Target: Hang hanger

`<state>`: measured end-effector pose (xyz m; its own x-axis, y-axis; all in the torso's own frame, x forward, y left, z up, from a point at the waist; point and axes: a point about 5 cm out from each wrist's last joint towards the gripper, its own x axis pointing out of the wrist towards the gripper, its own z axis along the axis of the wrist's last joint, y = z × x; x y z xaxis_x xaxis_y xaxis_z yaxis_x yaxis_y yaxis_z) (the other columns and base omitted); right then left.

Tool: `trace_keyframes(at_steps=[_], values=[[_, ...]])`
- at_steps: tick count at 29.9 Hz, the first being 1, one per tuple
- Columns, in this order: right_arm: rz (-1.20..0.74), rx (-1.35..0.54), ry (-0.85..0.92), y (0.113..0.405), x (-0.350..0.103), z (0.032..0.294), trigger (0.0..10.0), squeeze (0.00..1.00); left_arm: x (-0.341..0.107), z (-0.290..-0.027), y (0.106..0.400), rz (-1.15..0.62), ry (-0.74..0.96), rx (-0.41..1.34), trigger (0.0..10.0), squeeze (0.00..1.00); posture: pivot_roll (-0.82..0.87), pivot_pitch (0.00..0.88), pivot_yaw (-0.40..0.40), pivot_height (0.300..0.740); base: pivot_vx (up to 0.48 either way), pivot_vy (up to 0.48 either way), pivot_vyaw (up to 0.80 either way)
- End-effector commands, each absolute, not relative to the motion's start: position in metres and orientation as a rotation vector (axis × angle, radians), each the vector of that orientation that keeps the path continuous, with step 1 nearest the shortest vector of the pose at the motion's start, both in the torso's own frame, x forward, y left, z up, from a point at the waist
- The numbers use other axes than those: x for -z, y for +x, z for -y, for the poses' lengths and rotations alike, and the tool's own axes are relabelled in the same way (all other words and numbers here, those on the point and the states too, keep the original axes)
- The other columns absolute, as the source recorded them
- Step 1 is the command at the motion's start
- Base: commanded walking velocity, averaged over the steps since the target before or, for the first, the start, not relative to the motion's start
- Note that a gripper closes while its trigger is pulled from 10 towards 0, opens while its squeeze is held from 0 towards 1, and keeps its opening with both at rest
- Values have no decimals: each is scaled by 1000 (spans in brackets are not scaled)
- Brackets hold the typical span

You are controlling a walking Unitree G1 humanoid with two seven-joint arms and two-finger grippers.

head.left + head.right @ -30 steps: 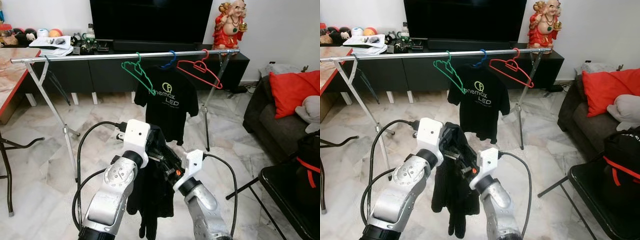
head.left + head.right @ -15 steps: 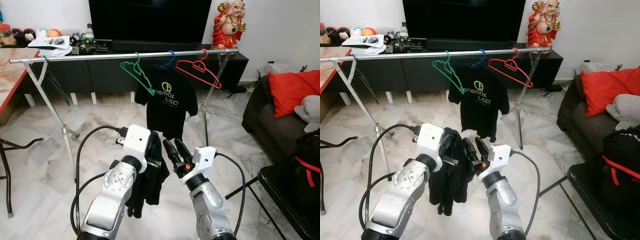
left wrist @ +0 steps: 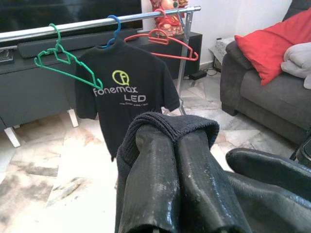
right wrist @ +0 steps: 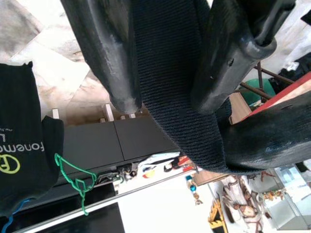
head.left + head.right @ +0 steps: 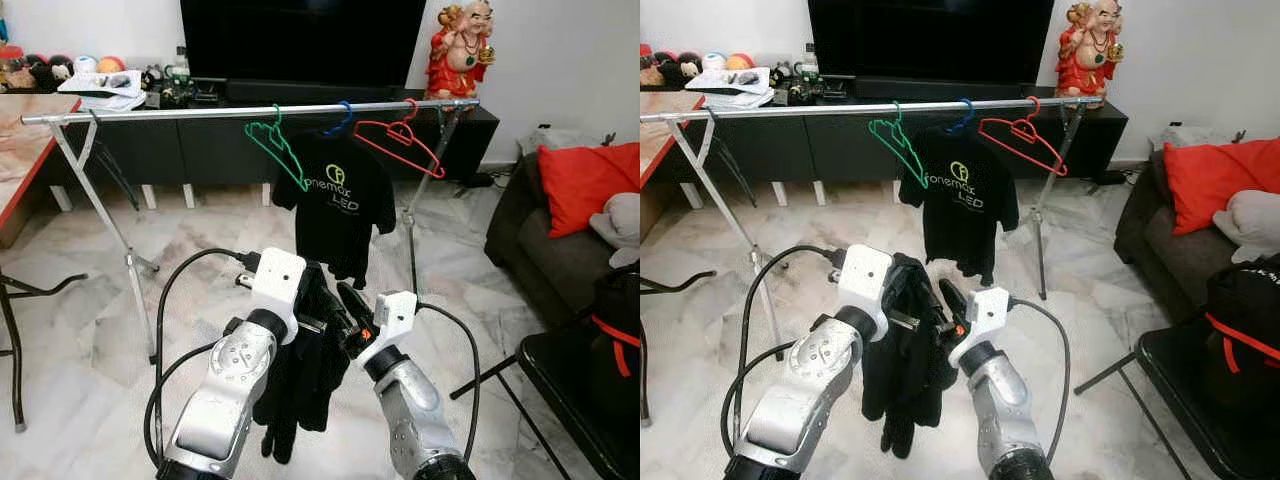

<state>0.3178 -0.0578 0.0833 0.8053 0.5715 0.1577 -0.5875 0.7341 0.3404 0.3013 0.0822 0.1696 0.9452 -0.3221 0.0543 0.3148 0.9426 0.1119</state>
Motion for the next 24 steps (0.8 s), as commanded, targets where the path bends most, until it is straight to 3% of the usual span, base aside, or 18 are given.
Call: trace_keyframes(at_steps=[1,9,24], values=[[57,-663,399,319,-88,51,10000,0,-185,-77,299,137,102,333,10000,0,125,0,-111,740,0,0,0],[51,-718,405,317,-88,44,10000,0,-185,-76,300,136,97,335,10000,0,126,0,-117,740,0,0,0],[28,-604,376,331,-91,48,10000,0,-189,-73,299,154,99,339,10000,0,158,0,-132,740,0,0,0]])
